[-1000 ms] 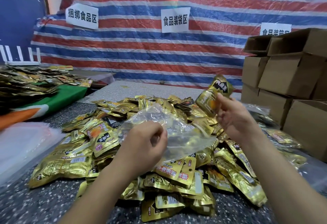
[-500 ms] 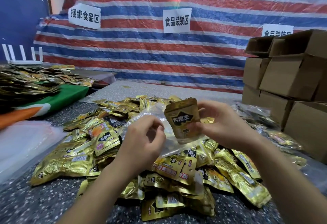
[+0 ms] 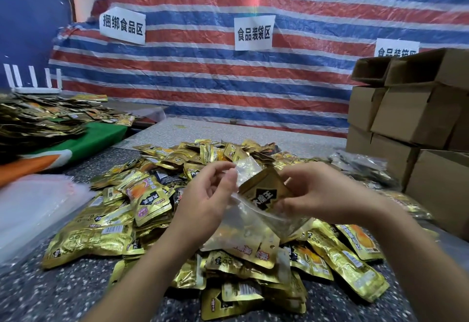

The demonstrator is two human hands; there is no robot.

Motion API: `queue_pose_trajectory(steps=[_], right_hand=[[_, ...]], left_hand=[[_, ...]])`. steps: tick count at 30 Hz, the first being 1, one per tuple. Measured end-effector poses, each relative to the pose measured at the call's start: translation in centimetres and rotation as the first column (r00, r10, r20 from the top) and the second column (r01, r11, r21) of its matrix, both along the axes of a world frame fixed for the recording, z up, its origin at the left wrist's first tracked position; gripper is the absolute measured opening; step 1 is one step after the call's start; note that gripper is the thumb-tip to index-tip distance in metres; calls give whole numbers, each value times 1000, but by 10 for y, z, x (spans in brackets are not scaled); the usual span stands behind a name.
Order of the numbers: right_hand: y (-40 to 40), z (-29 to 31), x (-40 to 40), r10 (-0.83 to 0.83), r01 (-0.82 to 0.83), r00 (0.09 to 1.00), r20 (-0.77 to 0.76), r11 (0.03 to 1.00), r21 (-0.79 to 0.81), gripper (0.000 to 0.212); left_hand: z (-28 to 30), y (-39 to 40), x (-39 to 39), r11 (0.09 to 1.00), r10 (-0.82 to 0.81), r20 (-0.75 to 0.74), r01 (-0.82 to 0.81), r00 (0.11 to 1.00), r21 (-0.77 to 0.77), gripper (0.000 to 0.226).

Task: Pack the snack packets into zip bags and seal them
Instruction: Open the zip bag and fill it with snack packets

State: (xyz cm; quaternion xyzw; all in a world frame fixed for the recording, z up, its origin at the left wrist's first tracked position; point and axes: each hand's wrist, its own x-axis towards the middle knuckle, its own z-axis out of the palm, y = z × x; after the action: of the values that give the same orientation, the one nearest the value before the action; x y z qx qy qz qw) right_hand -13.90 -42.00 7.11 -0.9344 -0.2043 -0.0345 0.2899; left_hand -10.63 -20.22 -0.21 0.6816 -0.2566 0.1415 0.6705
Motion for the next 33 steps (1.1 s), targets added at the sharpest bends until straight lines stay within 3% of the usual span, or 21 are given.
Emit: queue_pose_trajectory(steps=[3, 6, 11, 13, 15, 21, 26, 33], right_hand=[[-3, 3, 0, -31, 30, 999, 9, 994, 109, 19], [-4, 7, -1, -24, 22, 1000, 16, 989, 143, 18], [9, 10, -7, -3, -5, 999, -40, 980, -197, 20], [16, 8, -6, 10, -4, 1000, 13, 936, -352, 16], [20, 6, -5, 15, 13, 998, 63, 913, -409, 17], [19, 8, -12, -36, 68, 993, 109, 950, -306, 16], [17, 20, -25, -28, 79, 977, 212, 969, -235, 49], [14, 47, -33, -7, 27, 905, 426, 999, -41, 45]], left_hand=[[1, 0, 1, 999, -54, -100, 54, 994, 2, 50], [3, -1, 2, 998, -38, -159, 45, 987, 41, 34], [0, -4, 0, 995, -71, -124, 79, 990, 60, 28], [1, -4, -2, 993, -98, -123, 105, 988, 47, 27], [2, -3, -2, 993, -104, -142, 111, 984, 38, 27], [3, -4, -1, 997, -75, -108, 77, 991, 16, 34], [20, -7, -3, 997, -71, -82, 67, 994, -47, 35], [62, -10, -10, 993, -108, -34, 106, 994, -60, 39]])
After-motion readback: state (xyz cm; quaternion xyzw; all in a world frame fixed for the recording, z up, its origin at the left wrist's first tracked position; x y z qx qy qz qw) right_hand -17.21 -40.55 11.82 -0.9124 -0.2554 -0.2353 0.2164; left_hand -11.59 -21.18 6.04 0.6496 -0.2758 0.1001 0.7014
